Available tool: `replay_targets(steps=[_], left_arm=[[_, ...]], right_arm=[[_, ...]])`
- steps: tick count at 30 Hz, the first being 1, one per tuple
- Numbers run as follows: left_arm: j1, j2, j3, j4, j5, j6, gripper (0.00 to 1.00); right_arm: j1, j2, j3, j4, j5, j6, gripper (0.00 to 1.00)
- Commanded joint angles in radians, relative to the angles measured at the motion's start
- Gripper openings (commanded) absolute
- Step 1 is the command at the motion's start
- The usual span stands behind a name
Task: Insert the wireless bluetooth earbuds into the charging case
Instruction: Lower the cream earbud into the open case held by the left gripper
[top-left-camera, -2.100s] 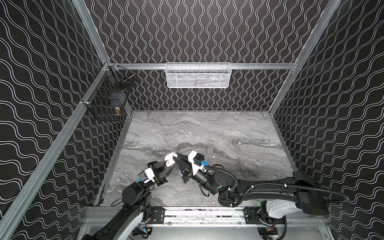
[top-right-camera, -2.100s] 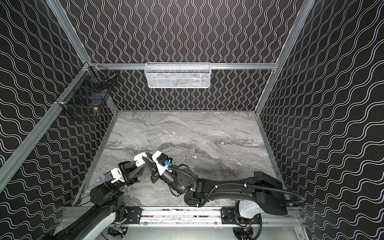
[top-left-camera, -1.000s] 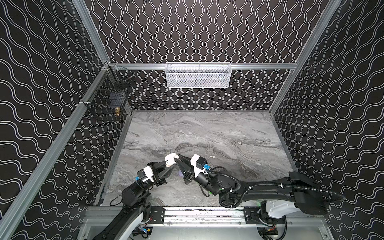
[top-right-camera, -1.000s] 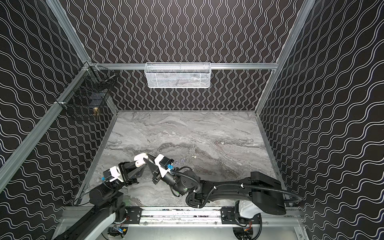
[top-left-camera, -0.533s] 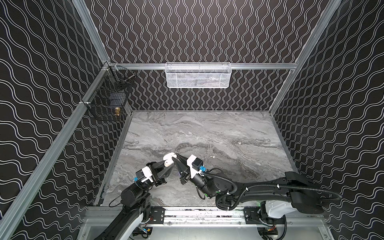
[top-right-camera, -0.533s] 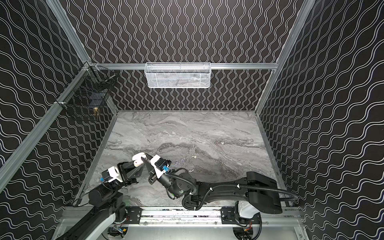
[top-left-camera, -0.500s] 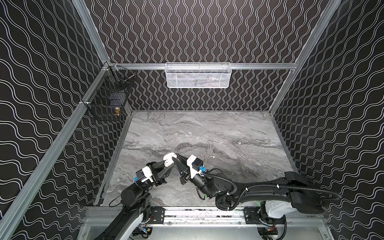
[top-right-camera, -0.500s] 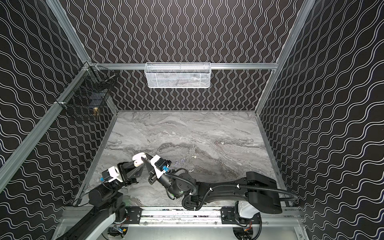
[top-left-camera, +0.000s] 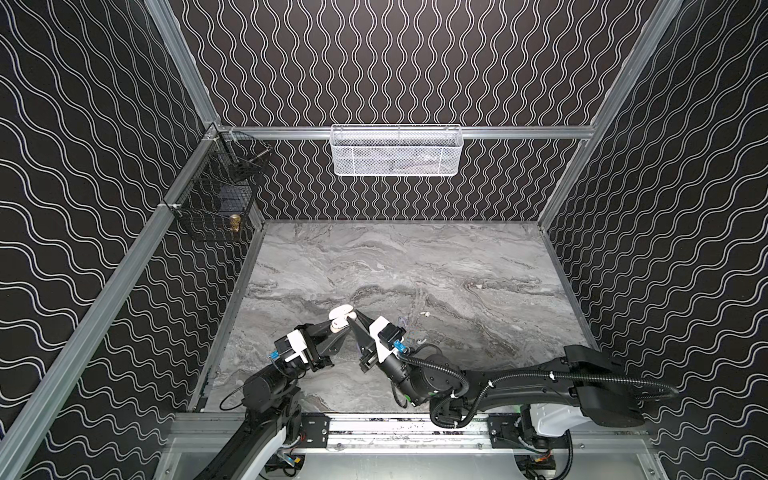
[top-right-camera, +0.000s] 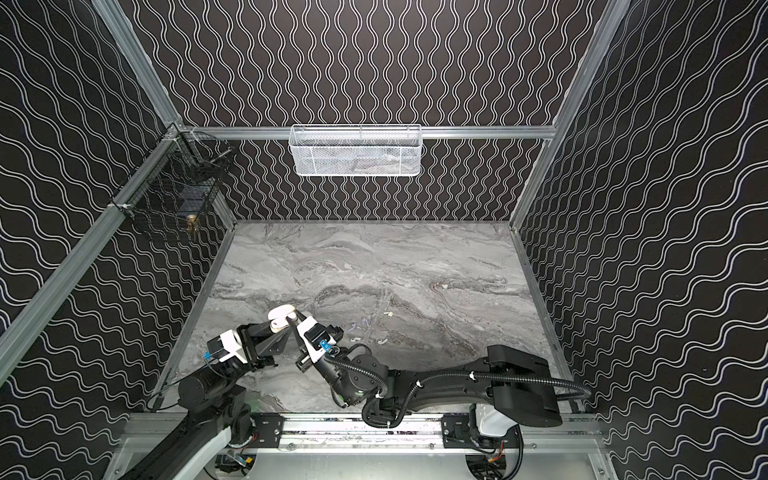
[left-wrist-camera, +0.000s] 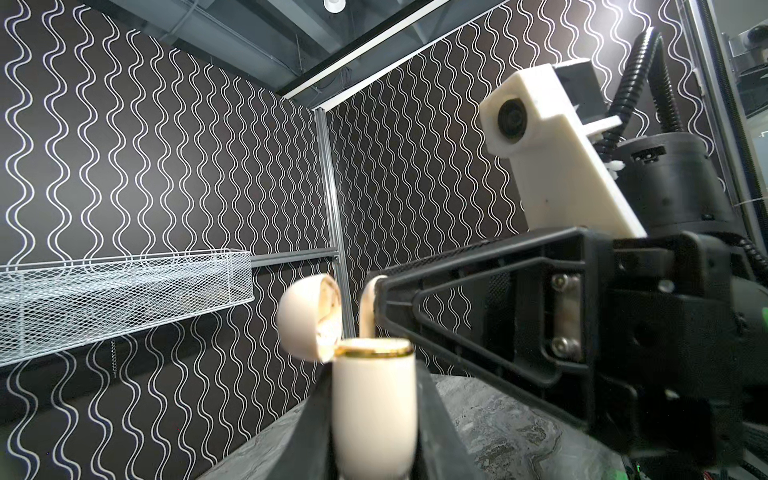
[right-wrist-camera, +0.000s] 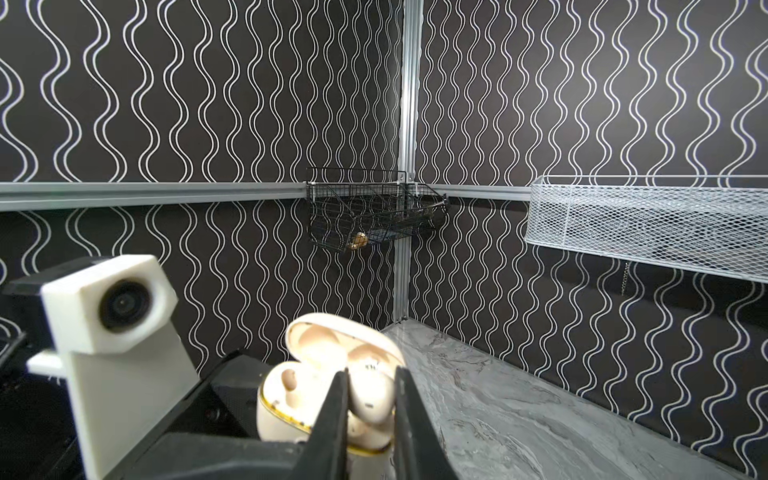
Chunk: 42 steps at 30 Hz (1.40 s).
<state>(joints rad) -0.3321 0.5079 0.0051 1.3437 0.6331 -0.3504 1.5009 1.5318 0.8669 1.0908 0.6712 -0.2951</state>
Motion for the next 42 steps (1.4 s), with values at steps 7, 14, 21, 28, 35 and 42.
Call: replay_targets(steps=[7,14,21,28,35,42], left_arm=[[0.001,-0.015,-0.054,0.092,-0.048,0.017,0.00],[0.001,-0.034,-0.054,0.075,-0.048,0.019,0.00],[0.002,-0.037,-0.054,0.054,-0.046,0.031,0.00],[0.001,-0.026,-0.054,0.052,-0.031,0.042,0.00],[0.001,0.038,-0.054,0.164,0.038,0.056,0.00],[0.001,0.084,-0.050,0.208,0.057,0.064,0.00]], right_arm=[[0.019,-0.016,-0.009,-0.116,-0.060,0.108,0.13],[0.020,-0.038,-0.032,-0.109,-0.071,0.117,0.45],[0.032,-0.125,-0.015,-0.212,-0.091,0.144,0.55],[0.043,-0.296,-0.066,-0.326,-0.079,0.154,0.41],[0.034,-0.309,-0.015,-0.447,-0.063,0.117,0.30],[0.034,-0.238,0.066,-0.517,-0.073,0.100,0.26]])
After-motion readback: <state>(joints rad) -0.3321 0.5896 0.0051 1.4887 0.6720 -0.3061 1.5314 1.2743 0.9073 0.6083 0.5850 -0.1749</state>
